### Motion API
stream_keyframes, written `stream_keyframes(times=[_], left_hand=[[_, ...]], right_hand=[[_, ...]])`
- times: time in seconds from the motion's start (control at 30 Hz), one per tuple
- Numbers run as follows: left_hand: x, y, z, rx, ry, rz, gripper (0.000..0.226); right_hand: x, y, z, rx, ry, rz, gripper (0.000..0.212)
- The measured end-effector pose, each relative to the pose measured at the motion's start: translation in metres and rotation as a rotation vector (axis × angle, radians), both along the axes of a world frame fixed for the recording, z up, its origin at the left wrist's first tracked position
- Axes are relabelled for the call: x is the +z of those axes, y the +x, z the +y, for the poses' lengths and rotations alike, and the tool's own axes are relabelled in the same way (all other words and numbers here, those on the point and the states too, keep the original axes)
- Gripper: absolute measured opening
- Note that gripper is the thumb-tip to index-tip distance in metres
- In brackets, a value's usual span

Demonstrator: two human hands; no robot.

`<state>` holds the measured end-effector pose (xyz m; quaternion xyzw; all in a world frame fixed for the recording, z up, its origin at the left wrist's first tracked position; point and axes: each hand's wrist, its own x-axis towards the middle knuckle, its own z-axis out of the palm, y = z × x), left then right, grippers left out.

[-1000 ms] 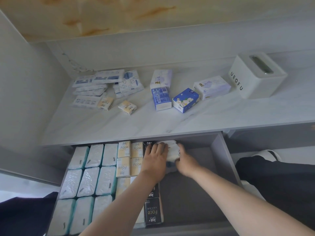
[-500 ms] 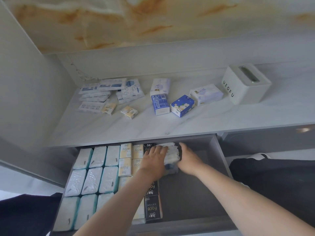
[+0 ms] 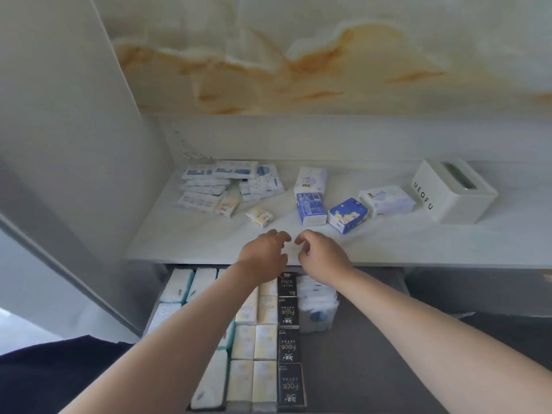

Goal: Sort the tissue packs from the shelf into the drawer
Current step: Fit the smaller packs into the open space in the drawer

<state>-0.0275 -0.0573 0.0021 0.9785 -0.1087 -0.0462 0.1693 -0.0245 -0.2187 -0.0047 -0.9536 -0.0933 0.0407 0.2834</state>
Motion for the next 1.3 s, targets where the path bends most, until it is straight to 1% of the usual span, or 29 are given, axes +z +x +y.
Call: stream_keyframes(times=[0.13, 0.27, 0.43, 0.53, 0.57, 0.63, 0.7, 0.73, 0.77, 0.8, 0.87, 0.93, 1.0, 1.07, 1.13, 1.2, 1.23, 1.3], left_hand=[[0.022, 0.038, 0.044, 0.034, -0.018, -0.04, 0.044], [0.019, 0.072, 0.093, 0.092, -0.036, -0.067, 0.045], [0.003, 0.118, 0.138, 0.189, -0.079, -0.072, 0.046], [-0.004, 0.145, 0.146, 0.172, -0.092, -0.148, 0.052], [-0.006, 0.153, 0.147, 0.163, -0.097, -0.175, 0.055], [-0.009, 0.167, 0.147, 0.157, -0.113, -0.208, 0.064], [-0.011, 0.179, 0.146, 0.144, -0.089, -0.22, 0.067], [-0.013, 0.184, 0.144, 0.133, -0.064, -0.216, 0.065], [-0.017, 0.189, 0.143, 0.12, -0.034, -0.209, 0.062], [-0.019, 0.193, 0.142, 0.106, 0.0, -0.197, 0.059], [-0.023, 0.201, 0.141, 0.08, 0.07, -0.164, 0.054], [-0.023, 0.21, 0.142, 0.071, 0.11, -0.158, 0.049], [-0.024, 0.219, 0.145, 0.067, 0.13, -0.178, 0.048], [-0.026, 0.223, 0.148, 0.054, 0.131, -0.22, 0.043], [-0.024, 0.222, 0.152, 0.038, 0.122, -0.337, 0.035], [-0.019, 0.219, 0.154, 0.054, 0.042, -0.494, 0.032], [-0.014, 0.216, 0.156, 0.092, -0.054, -0.551, 0.032], [-0.003, 0.208, 0.158, 0.237, -0.286, -0.597, 0.031]], right_hand=[[0.02, 0.043, 0.039, 0.077, 0.046, -0.043, 0.028], [0.025, 0.081, 0.08, 0.11, 0.06, -0.083, 0.029], [0.013, 0.138, 0.113, 0.089, 0.002, -0.131, 0.035], [0.009, 0.173, 0.123, 0.042, -0.084, -0.154, 0.041], [0.01, 0.183, 0.125, 0.036, -0.141, -0.16, 0.047], [0.011, 0.2, 0.131, 0.031, -0.278, -0.112, 0.07], [0.012, 0.217, 0.137, 0.027, -0.342, 0.04, 0.096], [0.01, 0.226, 0.139, 0.042, -0.354, 0.106, 0.103], [0.005, 0.234, 0.141, 0.067, -0.368, 0.145, 0.106], [0.0, 0.241, 0.142, 0.093, -0.389, 0.149, 0.104], [-0.011, 0.25, 0.139, 0.134, -0.418, 0.08, 0.095], [-0.016, 0.251, 0.132, 0.164, -0.385, -0.008, 0.085], [-0.017, 0.247, 0.125, 0.2, -0.327, -0.08, 0.078], [-0.018, 0.241, 0.119, 0.219, -0.286, -0.128, 0.076], [-0.017, 0.234, 0.116, 0.201, -0.235, -0.13, 0.083], [-0.015, 0.229, 0.111, 0.159, -0.162, -0.105, 0.086], [-0.013, 0.227, 0.107, 0.134, -0.117, -0.1, 0.084], [-0.006, 0.221, 0.1, 0.092, -0.023, -0.153, 0.067]])
